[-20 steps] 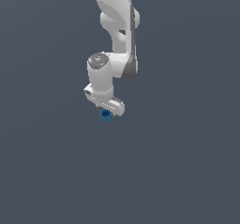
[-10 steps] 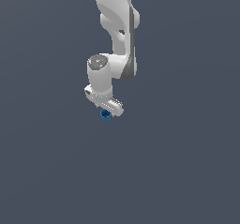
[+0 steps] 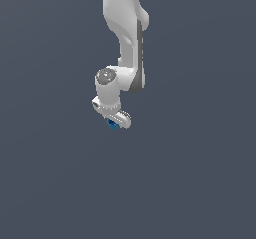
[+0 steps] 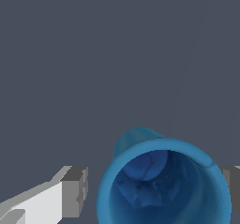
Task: Pick up the object and move it to a goal position.
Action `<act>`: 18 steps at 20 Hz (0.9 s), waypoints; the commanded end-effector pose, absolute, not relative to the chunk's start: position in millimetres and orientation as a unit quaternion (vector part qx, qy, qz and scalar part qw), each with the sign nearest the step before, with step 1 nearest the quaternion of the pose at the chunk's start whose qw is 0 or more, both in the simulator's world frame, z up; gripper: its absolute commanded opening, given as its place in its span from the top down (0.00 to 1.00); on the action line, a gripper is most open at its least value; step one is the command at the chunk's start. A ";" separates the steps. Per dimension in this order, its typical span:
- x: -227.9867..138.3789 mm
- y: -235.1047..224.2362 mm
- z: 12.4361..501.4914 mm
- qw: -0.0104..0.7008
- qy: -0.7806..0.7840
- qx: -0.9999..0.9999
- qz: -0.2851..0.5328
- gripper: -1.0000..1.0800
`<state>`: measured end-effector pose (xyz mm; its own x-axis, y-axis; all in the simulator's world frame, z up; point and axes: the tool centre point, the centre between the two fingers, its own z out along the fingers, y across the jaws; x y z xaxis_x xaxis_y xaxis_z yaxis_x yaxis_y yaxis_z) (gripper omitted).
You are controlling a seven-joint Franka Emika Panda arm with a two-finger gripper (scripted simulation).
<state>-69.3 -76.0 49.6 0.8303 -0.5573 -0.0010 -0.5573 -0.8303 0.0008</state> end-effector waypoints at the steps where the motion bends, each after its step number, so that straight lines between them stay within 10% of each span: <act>1: -68.8 -75.9 42.6 0.000 -0.291 0.957 0.000 0.04; 4: -68.6 -76.1 40.2 0.000 -0.292 0.956 0.000 0.04; 5: -68.6 -76.1 40.2 0.000 -0.292 0.956 0.000 1.00; 18: -68.1 -73.4 43.3 0.000 -0.291 0.957 0.000 1.00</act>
